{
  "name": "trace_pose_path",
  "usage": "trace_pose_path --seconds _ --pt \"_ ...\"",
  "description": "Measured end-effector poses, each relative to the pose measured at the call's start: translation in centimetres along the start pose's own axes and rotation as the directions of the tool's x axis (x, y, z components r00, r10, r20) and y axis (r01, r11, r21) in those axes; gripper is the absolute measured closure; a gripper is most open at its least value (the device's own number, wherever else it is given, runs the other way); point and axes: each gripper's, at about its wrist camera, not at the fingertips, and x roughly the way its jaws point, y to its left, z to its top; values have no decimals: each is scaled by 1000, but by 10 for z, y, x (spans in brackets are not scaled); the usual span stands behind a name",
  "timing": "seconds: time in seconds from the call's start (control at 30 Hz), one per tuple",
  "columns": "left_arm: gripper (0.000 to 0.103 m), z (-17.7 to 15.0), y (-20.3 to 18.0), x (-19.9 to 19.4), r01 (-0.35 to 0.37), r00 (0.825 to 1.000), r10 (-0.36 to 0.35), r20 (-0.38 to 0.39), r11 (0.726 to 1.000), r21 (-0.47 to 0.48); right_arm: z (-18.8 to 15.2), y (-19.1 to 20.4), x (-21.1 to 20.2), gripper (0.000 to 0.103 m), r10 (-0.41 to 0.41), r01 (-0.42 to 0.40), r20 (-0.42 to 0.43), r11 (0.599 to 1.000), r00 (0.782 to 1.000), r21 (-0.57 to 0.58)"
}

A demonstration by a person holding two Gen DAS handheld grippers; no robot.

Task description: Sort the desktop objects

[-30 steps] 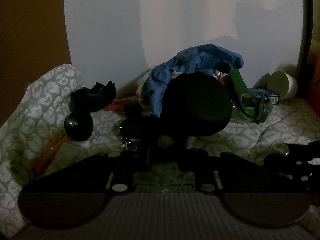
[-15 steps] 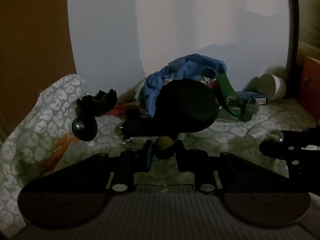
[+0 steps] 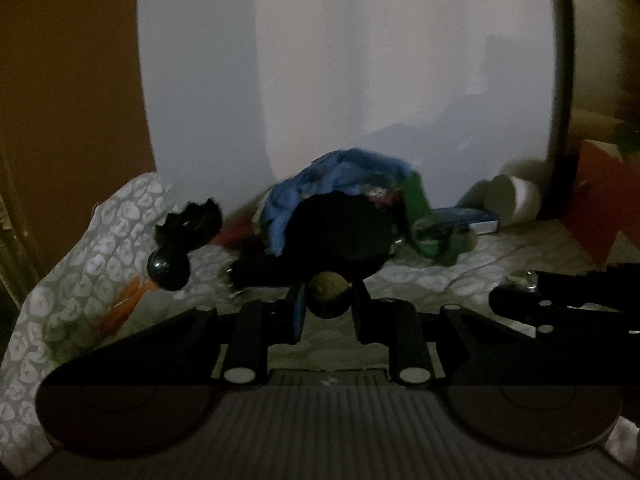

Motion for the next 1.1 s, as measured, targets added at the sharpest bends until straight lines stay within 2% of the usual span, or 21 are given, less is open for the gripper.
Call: trace_pose_path --seconds 0.23,0.6,1.1 --pt "79 8 -23 -15 16 999 -18 42 999 37 1 -12 -27 80 -12 11 42 1000 999 23" --pt "79 16 -51 -32 11 998 -16 63 998 66 1 -31 -66 80 -35 31 98 998 995 46" --pt "79 28 -95 -60 29 992 -44 120 992 121 -1 -60 -130 80 -68 52 208 995 976 84"
